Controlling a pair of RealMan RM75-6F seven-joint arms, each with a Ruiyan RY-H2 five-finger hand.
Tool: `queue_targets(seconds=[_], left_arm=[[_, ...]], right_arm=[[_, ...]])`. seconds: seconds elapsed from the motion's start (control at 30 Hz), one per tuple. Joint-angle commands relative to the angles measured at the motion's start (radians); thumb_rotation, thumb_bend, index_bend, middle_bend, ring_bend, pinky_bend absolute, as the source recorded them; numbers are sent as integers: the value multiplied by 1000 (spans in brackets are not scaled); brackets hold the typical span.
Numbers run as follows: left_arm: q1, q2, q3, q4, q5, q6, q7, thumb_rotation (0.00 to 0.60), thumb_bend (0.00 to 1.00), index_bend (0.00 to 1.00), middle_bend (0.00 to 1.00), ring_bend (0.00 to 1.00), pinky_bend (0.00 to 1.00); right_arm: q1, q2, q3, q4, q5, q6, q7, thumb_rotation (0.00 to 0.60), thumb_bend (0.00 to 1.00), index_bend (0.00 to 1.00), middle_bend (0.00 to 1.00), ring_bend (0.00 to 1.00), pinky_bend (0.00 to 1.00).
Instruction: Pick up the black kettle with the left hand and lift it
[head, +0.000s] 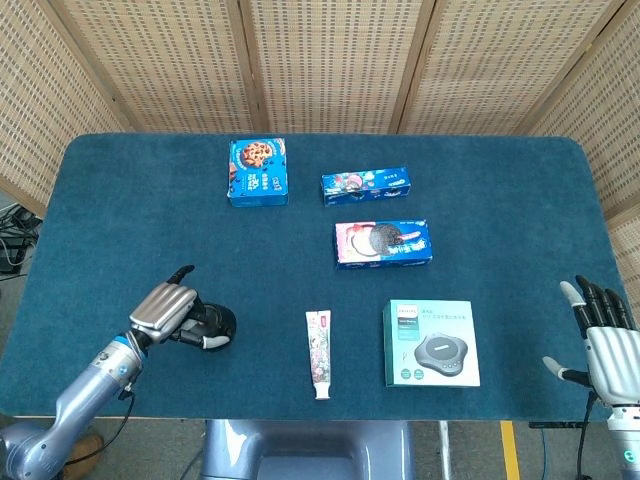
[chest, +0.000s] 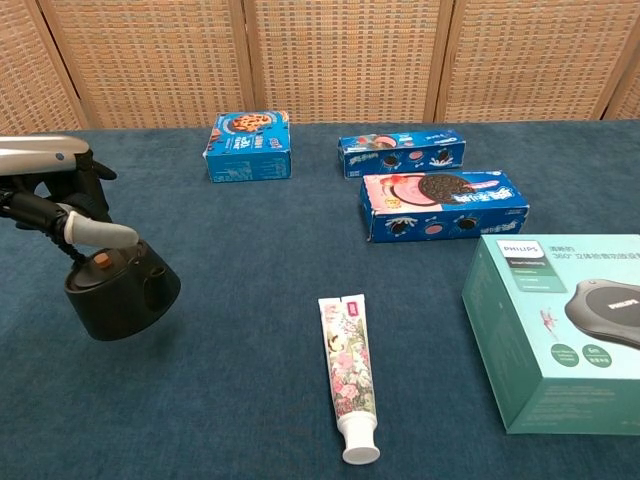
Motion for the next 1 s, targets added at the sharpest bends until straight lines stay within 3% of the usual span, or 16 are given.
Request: queue_targets(seconds=[0.03,0.07,0.13,0.17,0.43,0.5,0.67,0.73,0.83,1.0], left_arm=[[1,8,-2,-3,1,-12,-11,227,461,1000,1000,860,0],[-1,12,1,-3,-1,-19,-10,231,675,1000,1000,860,0],[-5,18,4,-4,-12,-32,-6,235,932,1000,1000,860,0],[-8,22,6,-4,-20,-38,3,237,990,1000,1000,860,0],[-19,33,9,-11,-52,-37,47,253,1000,1000,1000,860,1],[-20,35,11,-11,-50,-34,59,252,1000,1000,1000,861,43],[-17,14,23,19,-10,-2,113,243,1000,1000,1000,878,525],[-13,3,25,28,2,7,121,237,1000,1000,1000,881,656],[-10,-8,28,38,9,16,134,236,1000,1000,1000,881,773],[-10,-17,31,44,7,17,150,236,1000,1000,1000,881,846]], right_arm=[[0,0,0,0,0,0,0,600,0,0,0,0,0],[0,-1,0,0,1,0,-1,600,0,0,0,0,0],[0,-2,0,1,2,-2,-2,600,0,0,0,0,0],[1,-2,0,2,2,-3,-2,600,0,0,0,0,0],[2,-4,0,1,1,-3,-5,600,0,0,0,0,0],[2,-4,-1,0,0,-2,-5,600,0,0,0,0,0],[1,-3,0,0,0,0,-3,600,0,0,0,0,0],[1,-3,0,1,0,0,-2,600,0,0,0,0,0],[1,-3,1,2,1,0,-1,600,0,0,0,0,0],[1,-3,0,2,1,-1,0,600,0,0,0,0,0]])
